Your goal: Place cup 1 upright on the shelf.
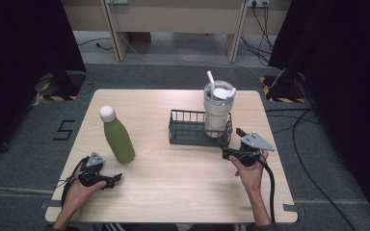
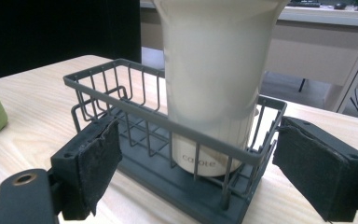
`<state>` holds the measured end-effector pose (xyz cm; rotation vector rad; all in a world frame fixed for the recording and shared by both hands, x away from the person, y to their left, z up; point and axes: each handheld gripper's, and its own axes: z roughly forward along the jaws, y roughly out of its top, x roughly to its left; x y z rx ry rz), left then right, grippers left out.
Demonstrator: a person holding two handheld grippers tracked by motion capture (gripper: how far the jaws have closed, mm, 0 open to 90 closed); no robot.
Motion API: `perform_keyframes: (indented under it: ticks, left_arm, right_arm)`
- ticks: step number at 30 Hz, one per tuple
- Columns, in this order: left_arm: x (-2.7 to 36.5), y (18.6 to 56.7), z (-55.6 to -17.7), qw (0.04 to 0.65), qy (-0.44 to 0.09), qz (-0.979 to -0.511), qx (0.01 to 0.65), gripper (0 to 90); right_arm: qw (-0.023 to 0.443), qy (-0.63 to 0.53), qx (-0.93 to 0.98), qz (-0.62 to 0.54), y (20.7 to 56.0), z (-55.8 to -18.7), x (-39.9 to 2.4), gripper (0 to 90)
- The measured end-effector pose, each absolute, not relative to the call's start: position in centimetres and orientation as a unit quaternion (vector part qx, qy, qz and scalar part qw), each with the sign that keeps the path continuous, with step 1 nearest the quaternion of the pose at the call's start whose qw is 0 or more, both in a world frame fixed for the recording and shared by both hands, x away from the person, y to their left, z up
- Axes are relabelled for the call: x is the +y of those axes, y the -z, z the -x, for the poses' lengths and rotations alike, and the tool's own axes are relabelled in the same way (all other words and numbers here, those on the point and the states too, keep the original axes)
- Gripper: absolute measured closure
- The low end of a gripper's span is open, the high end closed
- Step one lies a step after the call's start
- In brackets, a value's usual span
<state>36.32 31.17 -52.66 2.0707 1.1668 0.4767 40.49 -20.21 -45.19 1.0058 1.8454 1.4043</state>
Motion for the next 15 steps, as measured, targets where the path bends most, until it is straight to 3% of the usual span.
perform_keyframes:
  ticks: [15]
  left_arm:
    - [31.2, 52.7, -36.3, 0.351, -0.184, -0.8, 0.45, 0.0]
  right_arm:
    - [0.293, -0.528, 0.704, -0.375, 46.0, -38.3, -20.8, 15.0]
